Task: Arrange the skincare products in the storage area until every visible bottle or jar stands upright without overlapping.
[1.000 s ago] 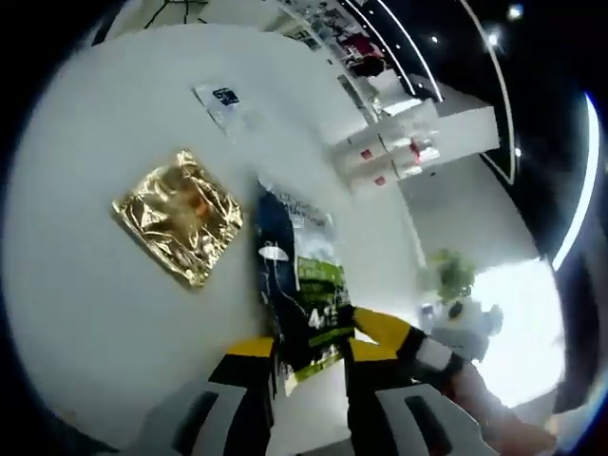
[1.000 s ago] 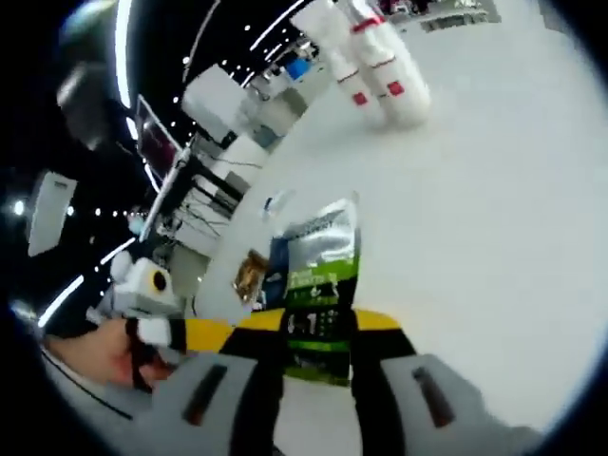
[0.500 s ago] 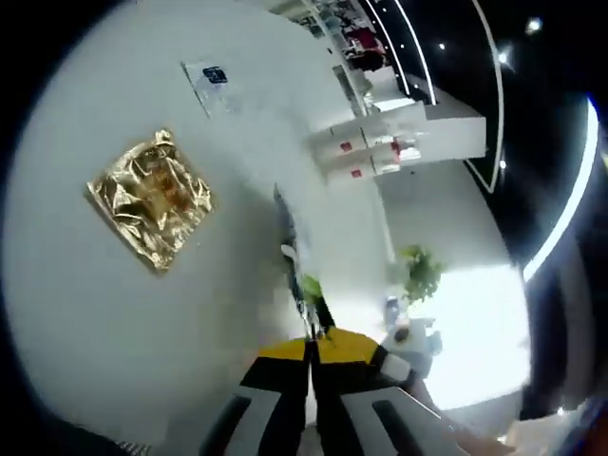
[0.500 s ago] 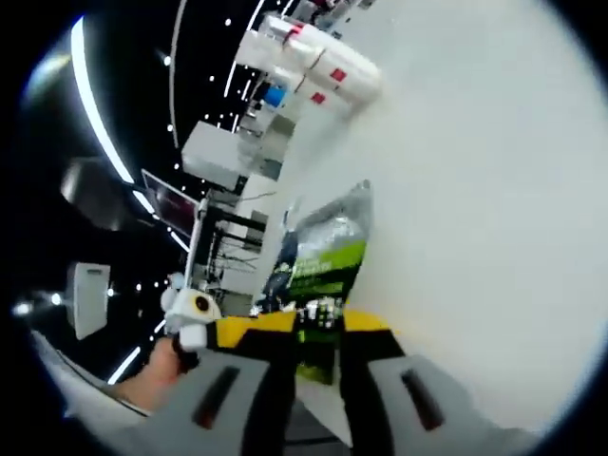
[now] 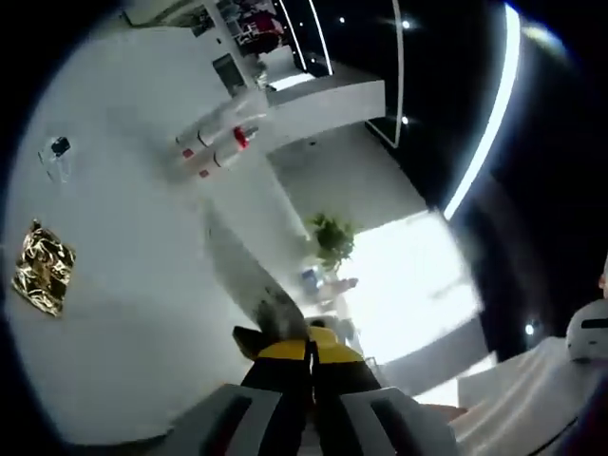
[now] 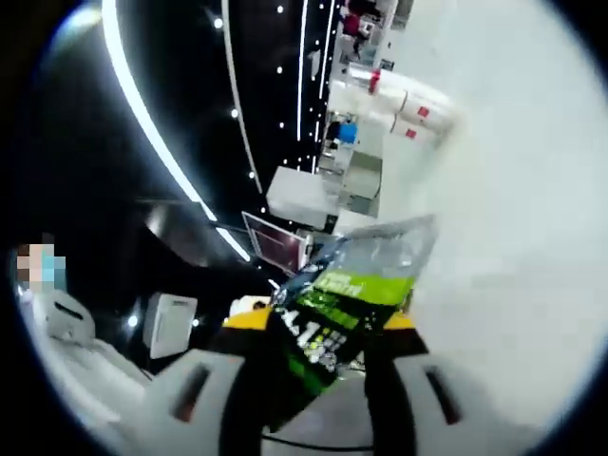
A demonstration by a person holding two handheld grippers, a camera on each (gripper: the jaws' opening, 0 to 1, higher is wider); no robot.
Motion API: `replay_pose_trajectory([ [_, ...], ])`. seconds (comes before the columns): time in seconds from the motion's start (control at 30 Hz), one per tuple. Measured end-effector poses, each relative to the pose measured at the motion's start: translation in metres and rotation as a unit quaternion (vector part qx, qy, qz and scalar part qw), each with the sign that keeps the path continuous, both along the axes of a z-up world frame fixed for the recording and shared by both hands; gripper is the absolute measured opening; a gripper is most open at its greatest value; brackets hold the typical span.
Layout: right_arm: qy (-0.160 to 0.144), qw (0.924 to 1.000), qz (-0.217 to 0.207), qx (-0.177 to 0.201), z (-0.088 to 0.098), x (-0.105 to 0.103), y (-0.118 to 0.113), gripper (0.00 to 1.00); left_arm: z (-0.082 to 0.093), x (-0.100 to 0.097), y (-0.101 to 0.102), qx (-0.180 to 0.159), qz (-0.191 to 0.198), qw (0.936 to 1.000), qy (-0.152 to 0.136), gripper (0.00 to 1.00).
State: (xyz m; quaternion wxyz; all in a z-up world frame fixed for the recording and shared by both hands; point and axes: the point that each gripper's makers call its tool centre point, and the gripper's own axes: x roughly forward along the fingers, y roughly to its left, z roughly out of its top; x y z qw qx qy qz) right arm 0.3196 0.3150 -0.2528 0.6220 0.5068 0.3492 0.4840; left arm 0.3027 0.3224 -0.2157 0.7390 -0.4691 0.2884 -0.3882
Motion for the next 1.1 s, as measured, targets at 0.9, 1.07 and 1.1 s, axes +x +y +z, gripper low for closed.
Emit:
replay_pose_trajectory([
  [0.9,0.031,0.9987,0.039,0.006,0.015,-0.014,0.009,0.13,-0.01,-0.037,-0.006,0.017,-0.06,0.998,-0.002,0.0],
  [1.07,0.03,0.9992,0.025,-0.005,0.008,-0.015,0.005,0.08,-0.018,-0.042,-0.009,0.019,-0.072,0.997,0.022,0.0],
  [1.1,0.027,0.9994,0.02,-0.008,0.008,-0.015,0.004,0.07,-0.02,-0.043,-0.01,0.021,-0.075,0.9965,0.03,0.0],
])
